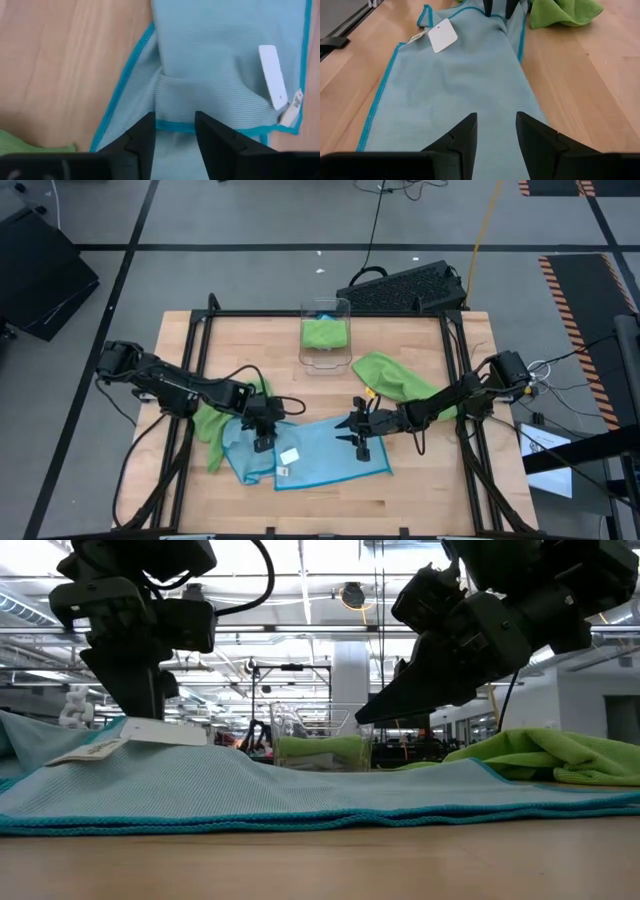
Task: Fold microfiber towels
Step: Fold the right blue towel
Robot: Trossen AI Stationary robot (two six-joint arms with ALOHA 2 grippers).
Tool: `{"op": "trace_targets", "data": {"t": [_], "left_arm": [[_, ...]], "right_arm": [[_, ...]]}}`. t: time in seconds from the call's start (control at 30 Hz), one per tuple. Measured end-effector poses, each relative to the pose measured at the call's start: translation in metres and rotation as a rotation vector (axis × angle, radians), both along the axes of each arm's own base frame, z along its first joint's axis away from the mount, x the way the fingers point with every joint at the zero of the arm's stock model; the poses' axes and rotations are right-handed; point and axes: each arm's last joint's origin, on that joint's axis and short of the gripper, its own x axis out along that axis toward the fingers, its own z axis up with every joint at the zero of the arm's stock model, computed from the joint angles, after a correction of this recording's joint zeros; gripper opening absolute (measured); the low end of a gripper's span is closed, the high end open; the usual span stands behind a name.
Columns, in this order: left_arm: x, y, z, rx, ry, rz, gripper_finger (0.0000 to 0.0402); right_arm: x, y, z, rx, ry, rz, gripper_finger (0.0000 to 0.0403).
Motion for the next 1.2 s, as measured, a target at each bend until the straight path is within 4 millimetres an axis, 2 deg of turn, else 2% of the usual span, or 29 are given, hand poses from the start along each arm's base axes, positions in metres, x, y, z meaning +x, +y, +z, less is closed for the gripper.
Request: {"op": "trace_targets", "data": {"t": [0.27, 0.57, 0.73, 0.97, 1.2], "left_arm": [[0.000, 0.000, 0.000, -0.035, 0.016, 0.069, 0.0148], [0.000, 0.006, 0.000, -0.121, 0.052, 0.133, 0.0237], [0.001, 0.009, 0.000, -0.206, 0.082, 0.208, 0.0270], [0.000, 0.005, 0.001, -0.237, 0.094, 0.216, 0.0280], [0.004, 0.009, 0.002, -0.269, 0.091, 0.382, 0.0280]], "right_arm": [[0.000, 0.000, 0.000, -0.008, 0.000, 0.005, 0.0128], [0.000, 0.002, 0.000, -0.004, 0.005, 0.064, 0.0128], [-0.001, 0.004, 0.000, -0.045, 0.001, 0.094, 0.0128], [-0.002, 0.006, -0.001, -0.103, 0.003, 0.130, 0.0128], [-0.002, 0.005, -0.001, -0.142, -0.002, 0.150, 0.0128]]}}
